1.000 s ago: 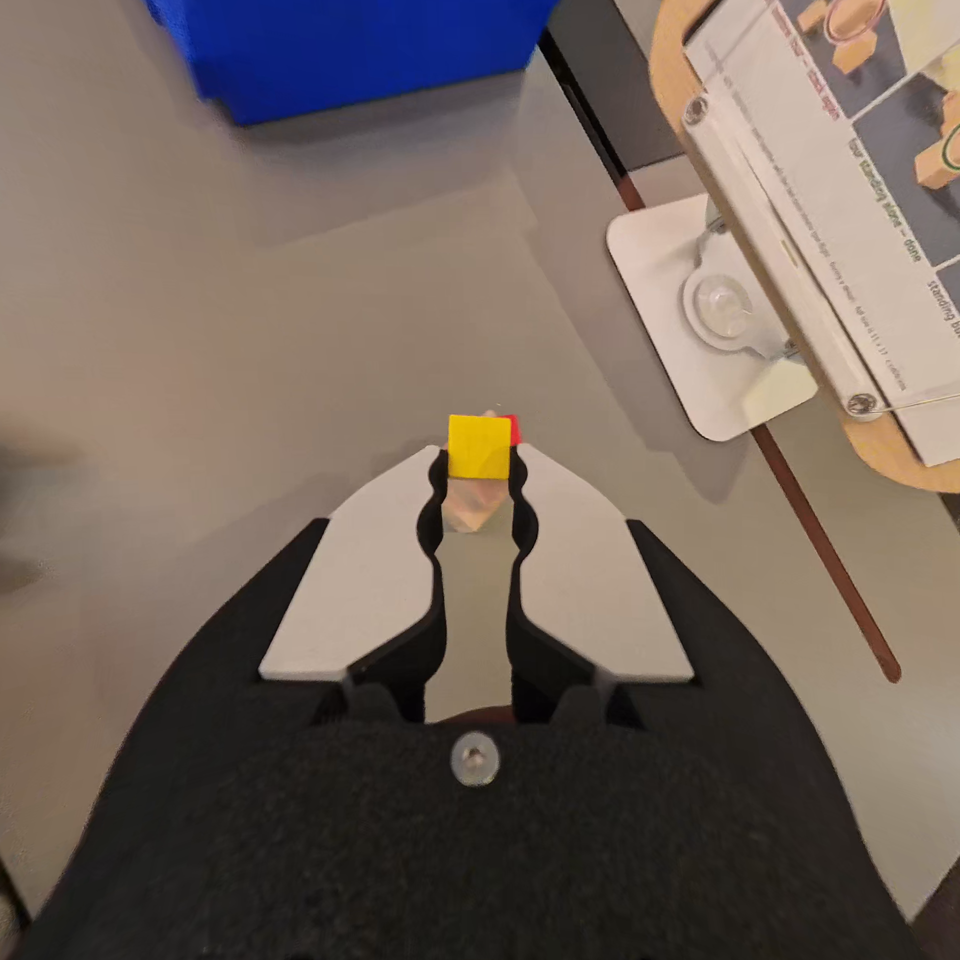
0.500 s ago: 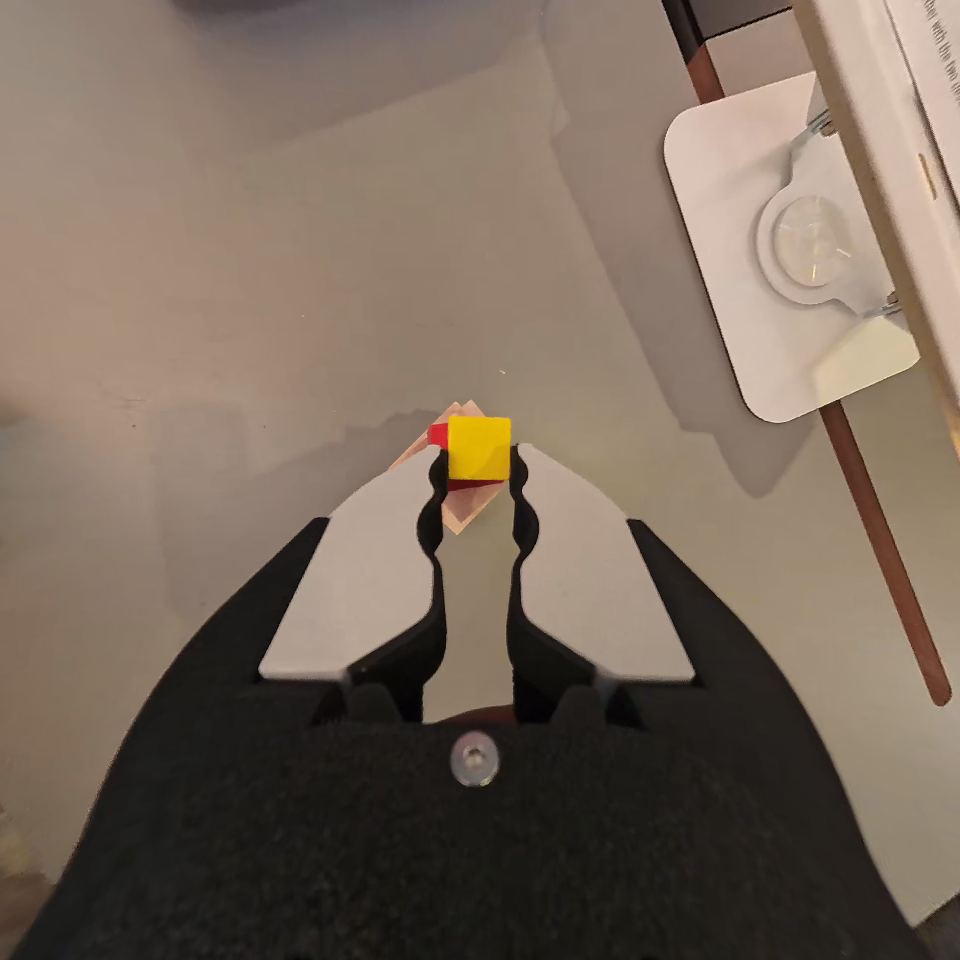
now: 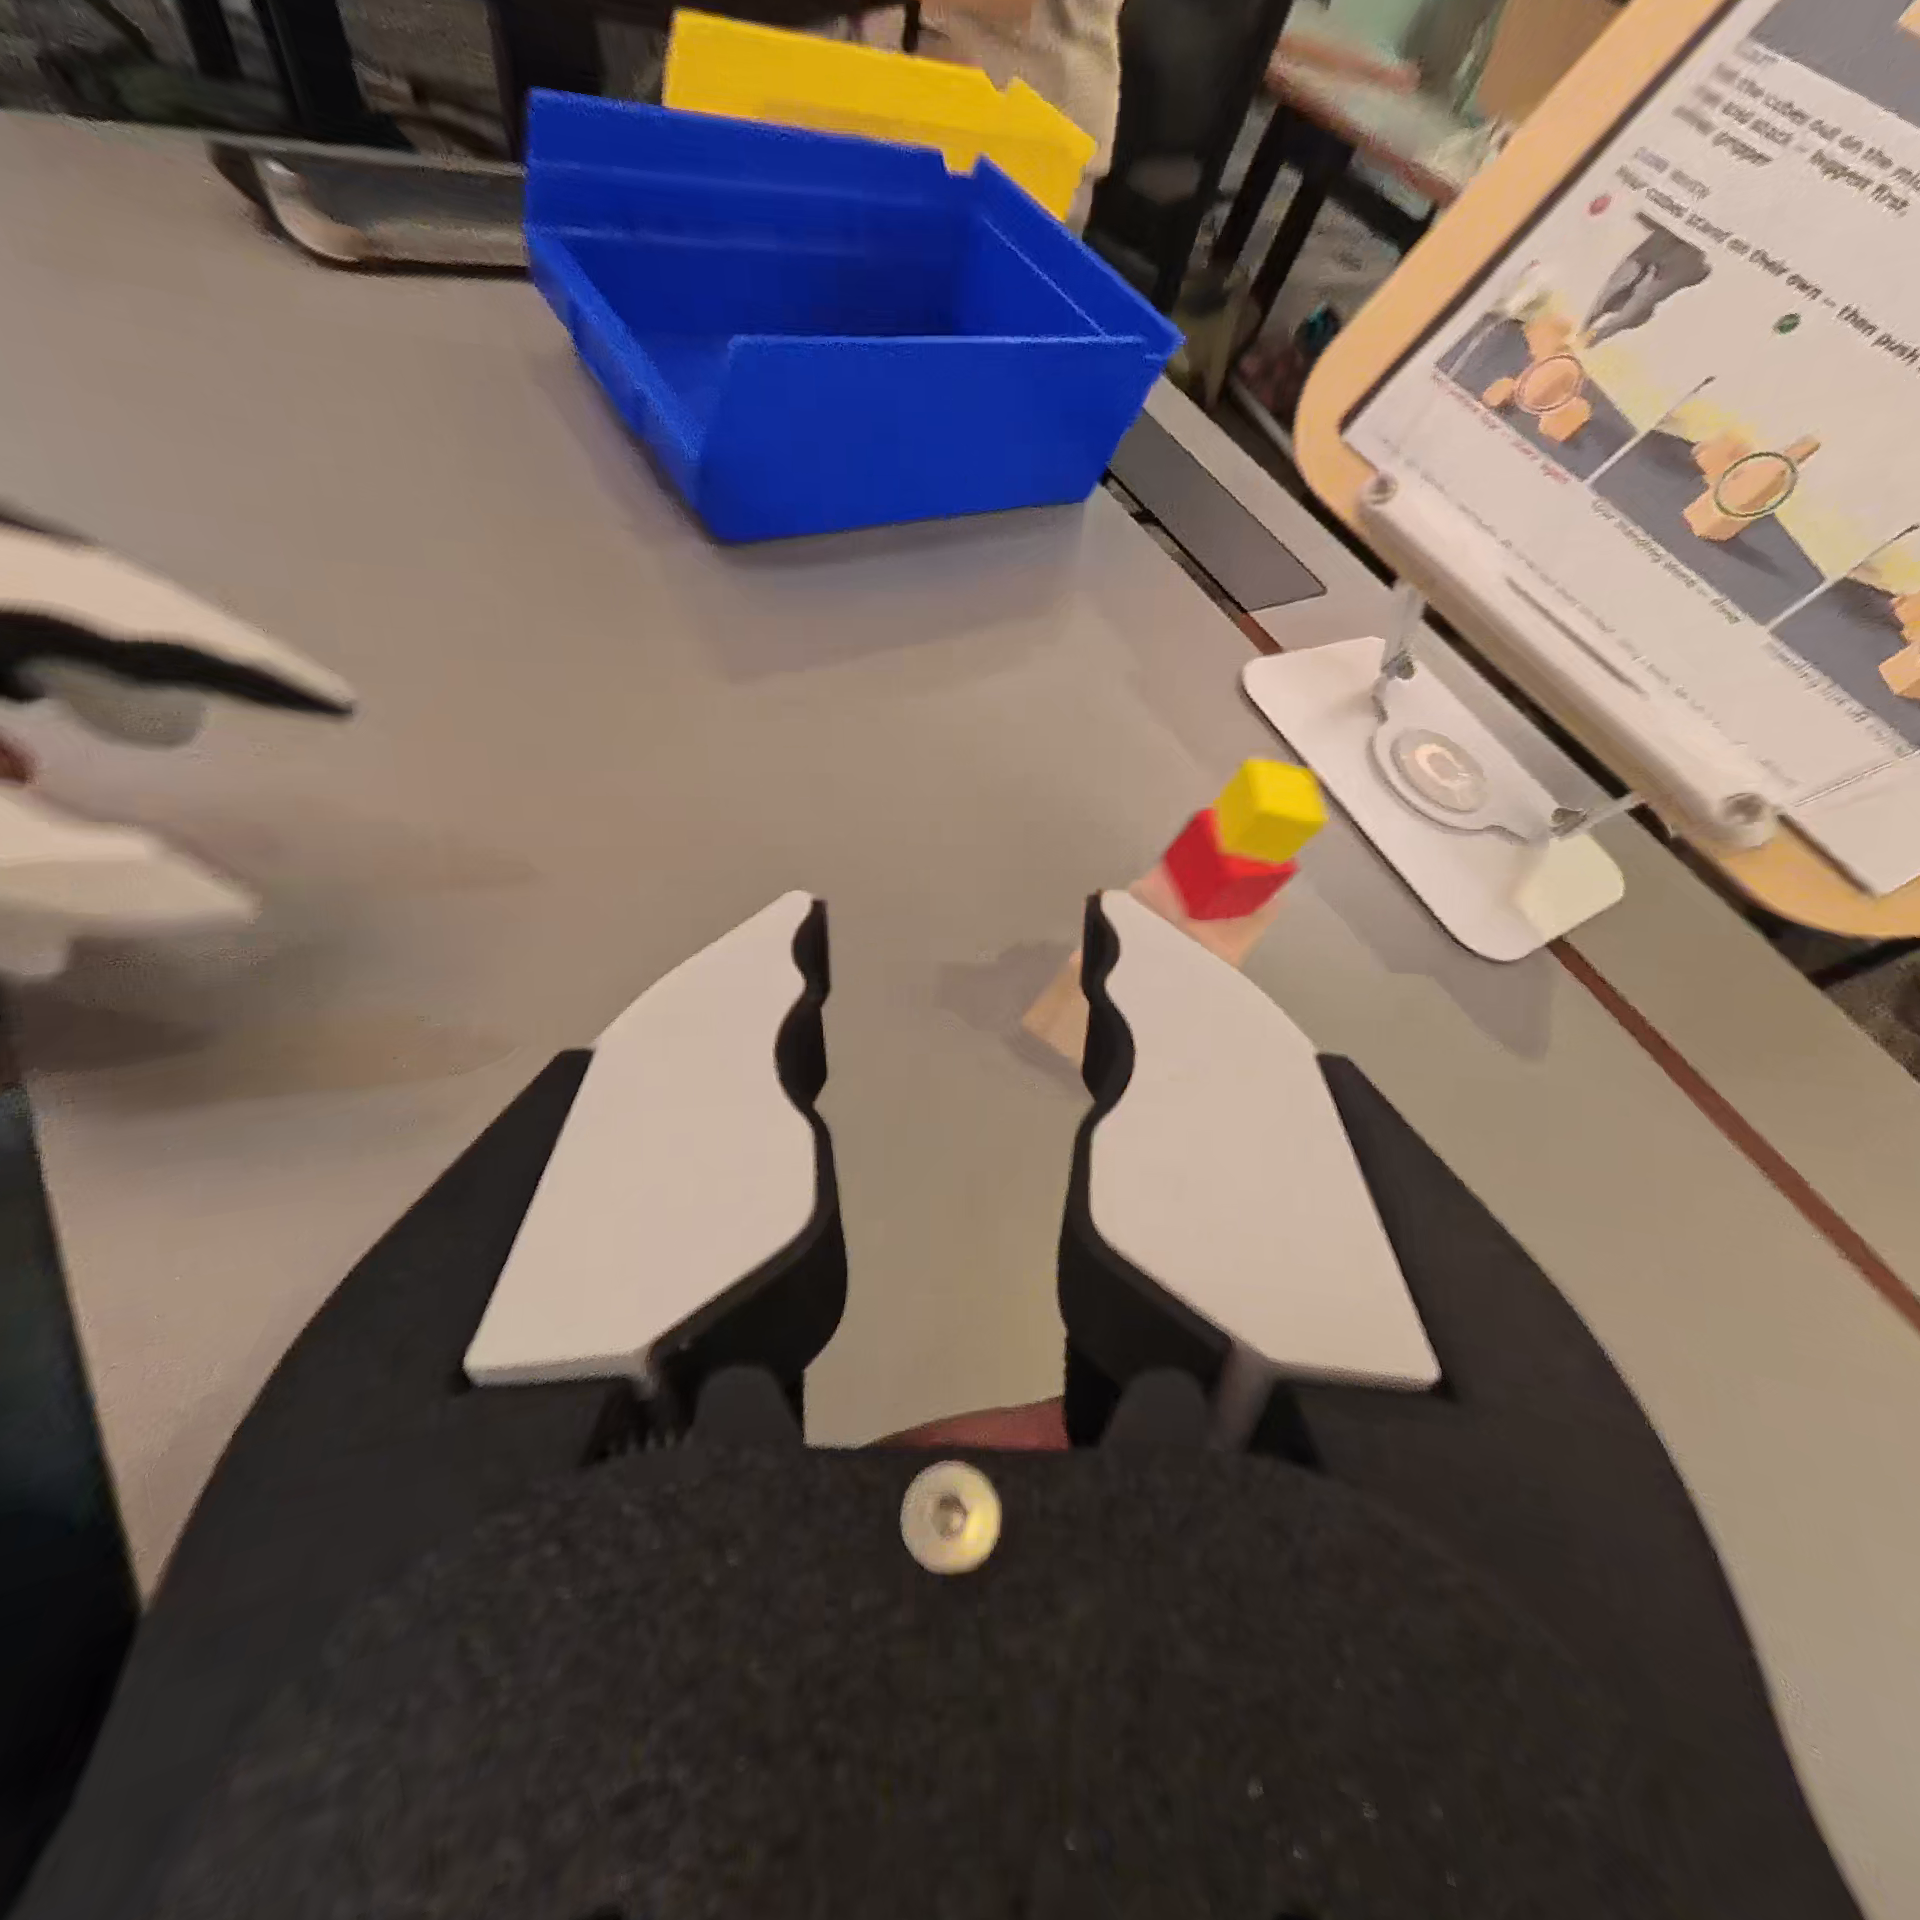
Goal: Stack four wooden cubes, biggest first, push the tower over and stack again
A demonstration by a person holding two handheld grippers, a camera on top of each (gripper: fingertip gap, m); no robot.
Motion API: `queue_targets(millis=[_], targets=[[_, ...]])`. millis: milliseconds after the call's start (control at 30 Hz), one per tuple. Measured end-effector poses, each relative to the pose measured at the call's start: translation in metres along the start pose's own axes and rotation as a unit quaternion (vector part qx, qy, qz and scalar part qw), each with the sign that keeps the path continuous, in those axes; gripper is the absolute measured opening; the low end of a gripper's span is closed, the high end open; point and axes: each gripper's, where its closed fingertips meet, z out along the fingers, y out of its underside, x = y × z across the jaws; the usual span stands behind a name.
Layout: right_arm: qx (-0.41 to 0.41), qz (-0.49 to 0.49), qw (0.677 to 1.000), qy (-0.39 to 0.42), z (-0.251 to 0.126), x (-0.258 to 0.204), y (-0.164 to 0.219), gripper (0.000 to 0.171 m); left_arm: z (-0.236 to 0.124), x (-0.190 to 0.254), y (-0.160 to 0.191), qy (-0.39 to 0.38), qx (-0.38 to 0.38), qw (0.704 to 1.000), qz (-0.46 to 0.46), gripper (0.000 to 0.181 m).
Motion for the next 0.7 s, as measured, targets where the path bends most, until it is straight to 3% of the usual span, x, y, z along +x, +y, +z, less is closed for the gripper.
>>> queue_targets(millis=[167,333,567,667,700], targets=[[0.04,0.058,0.996,0.056,-0.011,-0.035,0.043,0.052,0.012,-0.019,-0.018,-0.022,0.042,0.998,-0.032,0.059],[-0.021,0.104,0.992,0.068,-0.01,-0.034,0.093,0.053,0.025,-0.026,-0.018,-0.049,0.038,0.998,-0.021,0.057],[-0.008,0.152,0.987,0.049,-0.015,-0.031,0.103,0.029,0.023,-0.025,-0.022,-0.07,0.053,0.996,0.01,0.055],[-0.011,0.144,0.989,0.036,-0.015,-0.034,0.104,0.0,0.023,-0.022,-0.021,-0.068,0.051,0.996,0.016,0.055],[-0.014,0.144,0.989,0.033,-0.014,-0.035,0.104,0.0,0.024,-0.022,-0.021,-0.066,0.051,0.996,0.017,0.055]])
